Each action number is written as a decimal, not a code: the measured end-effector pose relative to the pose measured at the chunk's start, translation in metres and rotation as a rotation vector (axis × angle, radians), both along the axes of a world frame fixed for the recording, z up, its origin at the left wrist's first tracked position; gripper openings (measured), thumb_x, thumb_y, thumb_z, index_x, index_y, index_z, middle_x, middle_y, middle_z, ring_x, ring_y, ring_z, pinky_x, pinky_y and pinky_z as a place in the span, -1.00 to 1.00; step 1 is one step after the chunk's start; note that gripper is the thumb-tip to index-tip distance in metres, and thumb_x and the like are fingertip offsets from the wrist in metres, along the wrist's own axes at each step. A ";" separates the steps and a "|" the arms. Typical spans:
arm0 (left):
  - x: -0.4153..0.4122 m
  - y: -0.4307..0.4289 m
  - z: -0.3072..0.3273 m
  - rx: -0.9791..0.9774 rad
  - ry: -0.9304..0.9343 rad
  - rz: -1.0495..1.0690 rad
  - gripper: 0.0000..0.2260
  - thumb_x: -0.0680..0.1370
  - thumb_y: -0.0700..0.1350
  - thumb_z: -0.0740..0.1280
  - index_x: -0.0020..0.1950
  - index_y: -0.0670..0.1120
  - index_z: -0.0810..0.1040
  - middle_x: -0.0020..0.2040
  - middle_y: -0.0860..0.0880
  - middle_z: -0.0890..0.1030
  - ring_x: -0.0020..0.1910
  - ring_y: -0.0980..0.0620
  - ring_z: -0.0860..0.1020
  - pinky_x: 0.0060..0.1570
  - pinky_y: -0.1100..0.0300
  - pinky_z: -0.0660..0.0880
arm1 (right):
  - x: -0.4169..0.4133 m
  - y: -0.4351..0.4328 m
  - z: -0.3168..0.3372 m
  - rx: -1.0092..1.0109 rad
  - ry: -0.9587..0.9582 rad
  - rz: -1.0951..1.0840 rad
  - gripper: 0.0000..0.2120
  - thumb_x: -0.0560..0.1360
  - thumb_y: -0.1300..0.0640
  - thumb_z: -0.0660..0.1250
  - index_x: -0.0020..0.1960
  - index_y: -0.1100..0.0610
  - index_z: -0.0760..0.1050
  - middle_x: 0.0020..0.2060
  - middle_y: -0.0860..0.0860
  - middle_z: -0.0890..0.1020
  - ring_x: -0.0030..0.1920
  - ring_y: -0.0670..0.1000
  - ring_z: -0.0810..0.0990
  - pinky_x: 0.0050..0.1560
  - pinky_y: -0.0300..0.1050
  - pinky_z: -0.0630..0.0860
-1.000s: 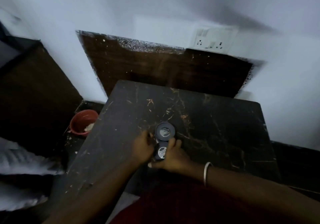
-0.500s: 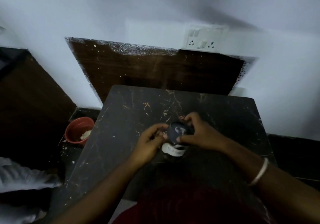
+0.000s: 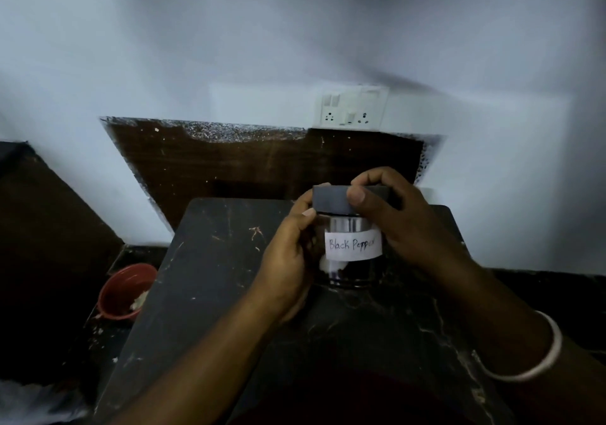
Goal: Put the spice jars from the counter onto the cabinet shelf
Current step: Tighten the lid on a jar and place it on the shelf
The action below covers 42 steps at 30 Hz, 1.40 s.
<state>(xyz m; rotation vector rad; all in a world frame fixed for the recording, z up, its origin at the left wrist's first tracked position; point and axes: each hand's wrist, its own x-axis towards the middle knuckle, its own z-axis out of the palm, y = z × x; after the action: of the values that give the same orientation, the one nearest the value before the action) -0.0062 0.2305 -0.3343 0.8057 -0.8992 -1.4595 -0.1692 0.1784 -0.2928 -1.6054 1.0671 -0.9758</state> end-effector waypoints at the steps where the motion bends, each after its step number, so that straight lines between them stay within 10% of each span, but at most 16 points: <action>1: -0.003 0.000 0.001 -0.002 0.006 0.012 -0.49 0.62 0.03 0.10 0.53 -0.12 0.43 0.26 -0.16 0.66 0.20 -0.09 0.65 0.13 0.05 0.63 | -0.001 0.002 0.003 -0.004 -0.019 -0.004 -0.57 0.36 -0.32 0.42 0.02 -0.02 0.55 -0.11 -0.06 0.64 -0.19 -0.24 0.64 -0.25 -0.33 0.57; 6: -0.021 -0.002 0.011 -0.033 0.024 0.051 -0.46 0.61 0.04 0.09 0.59 -0.05 0.38 0.30 -0.08 0.69 0.23 -0.02 0.68 0.12 0.15 0.64 | -0.012 0.008 0.016 -0.096 0.009 -0.057 -0.70 0.49 -0.23 0.27 -0.02 -0.02 0.55 -0.17 -0.08 0.65 -0.21 -0.35 0.62 -0.36 -0.53 0.44; 25: -0.057 0.007 0.032 -0.030 0.026 0.031 -0.54 0.63 0.22 0.25 0.52 0.17 0.46 0.39 -0.12 0.64 0.34 -0.18 0.63 0.35 -0.22 0.53 | -0.032 0.019 0.029 -0.110 -0.152 -0.039 -0.50 0.39 -0.33 0.34 -0.06 0.12 0.52 -0.27 -0.07 0.60 -0.28 -0.10 0.60 -0.30 -0.27 0.52; 42: -0.059 0.010 0.046 -0.073 -0.013 0.004 -0.49 0.58 0.28 0.33 0.50 0.15 0.48 0.37 -0.11 0.65 0.34 -0.17 0.64 0.30 -0.16 0.56 | -0.035 0.025 0.035 -0.105 -0.210 -0.044 -0.58 0.37 -0.35 0.36 -0.14 0.02 0.52 -0.33 -0.13 0.60 -0.32 -0.16 0.58 -0.34 -0.30 0.50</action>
<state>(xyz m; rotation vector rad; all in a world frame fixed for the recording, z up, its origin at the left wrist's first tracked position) -0.0656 0.2405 -0.2878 0.7633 -0.9542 -1.4112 -0.2044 0.2031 -0.2573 -1.5295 0.9230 -1.2189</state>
